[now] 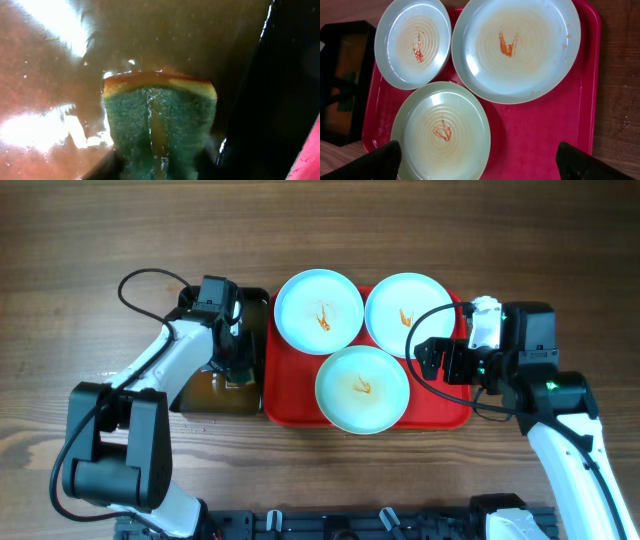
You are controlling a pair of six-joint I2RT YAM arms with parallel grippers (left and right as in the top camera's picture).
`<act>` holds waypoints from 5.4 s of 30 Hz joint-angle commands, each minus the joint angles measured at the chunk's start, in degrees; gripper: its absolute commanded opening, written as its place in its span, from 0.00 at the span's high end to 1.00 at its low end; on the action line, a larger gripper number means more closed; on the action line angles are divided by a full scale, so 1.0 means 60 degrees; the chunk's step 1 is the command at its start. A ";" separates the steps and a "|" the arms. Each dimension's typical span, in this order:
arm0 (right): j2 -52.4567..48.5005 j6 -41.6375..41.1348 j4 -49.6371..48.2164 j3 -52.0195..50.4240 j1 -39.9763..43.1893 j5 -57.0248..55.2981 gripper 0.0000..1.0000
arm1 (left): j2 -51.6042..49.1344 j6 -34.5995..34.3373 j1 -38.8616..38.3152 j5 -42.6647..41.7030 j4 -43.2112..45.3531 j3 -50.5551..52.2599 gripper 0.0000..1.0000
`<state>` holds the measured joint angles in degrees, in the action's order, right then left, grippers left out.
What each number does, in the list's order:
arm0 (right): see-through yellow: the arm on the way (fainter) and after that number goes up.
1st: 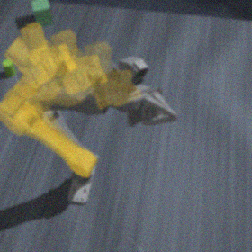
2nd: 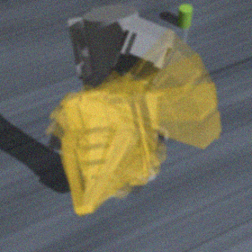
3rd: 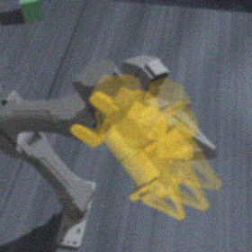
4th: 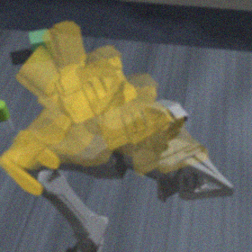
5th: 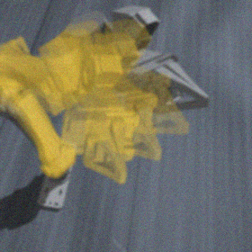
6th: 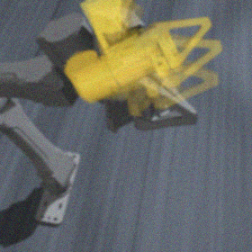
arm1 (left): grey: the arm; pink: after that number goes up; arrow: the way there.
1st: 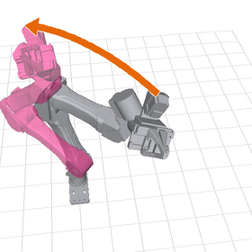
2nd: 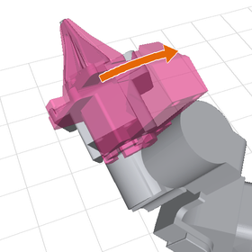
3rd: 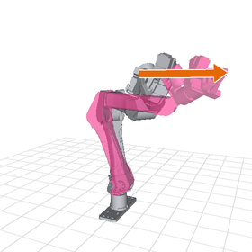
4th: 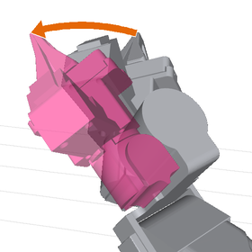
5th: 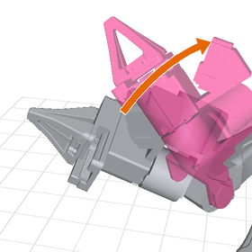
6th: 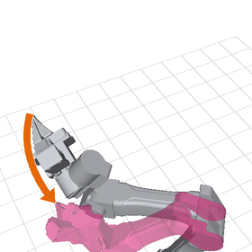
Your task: Clean dirty plates on tray and stack at the side
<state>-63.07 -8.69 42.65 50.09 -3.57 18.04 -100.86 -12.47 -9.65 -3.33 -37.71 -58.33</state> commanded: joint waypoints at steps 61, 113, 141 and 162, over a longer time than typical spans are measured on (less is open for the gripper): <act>-0.5552 -0.0324 -0.0339 0.0007 -0.0608 0.1541 0.96 | -0.1315 -0.6455 -0.5060 -0.2466 0.4175 -0.0244 0.96; -0.1701 -0.0761 -0.0535 0.0102 -0.3315 -0.6706 0.95 | -0.0215 0.0510 -0.0200 0.0357 0.0153 0.0222 0.31; -0.1548 -0.0783 -0.2328 0.0102 -0.5850 -1.0885 0.96 | -0.0237 0.0259 -0.0200 -0.0266 0.0841 0.0386 0.39; -0.2248 -0.3111 -0.1359 0.0095 0.5504 -0.2310 0.96 | -0.0237 0.0259 -0.0200 -0.0262 -0.0007 0.0386 0.18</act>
<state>-71.99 -26.15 35.27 50.09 26.24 -3.09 -101.21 -11.00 -11.07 -3.77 -38.35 -56.95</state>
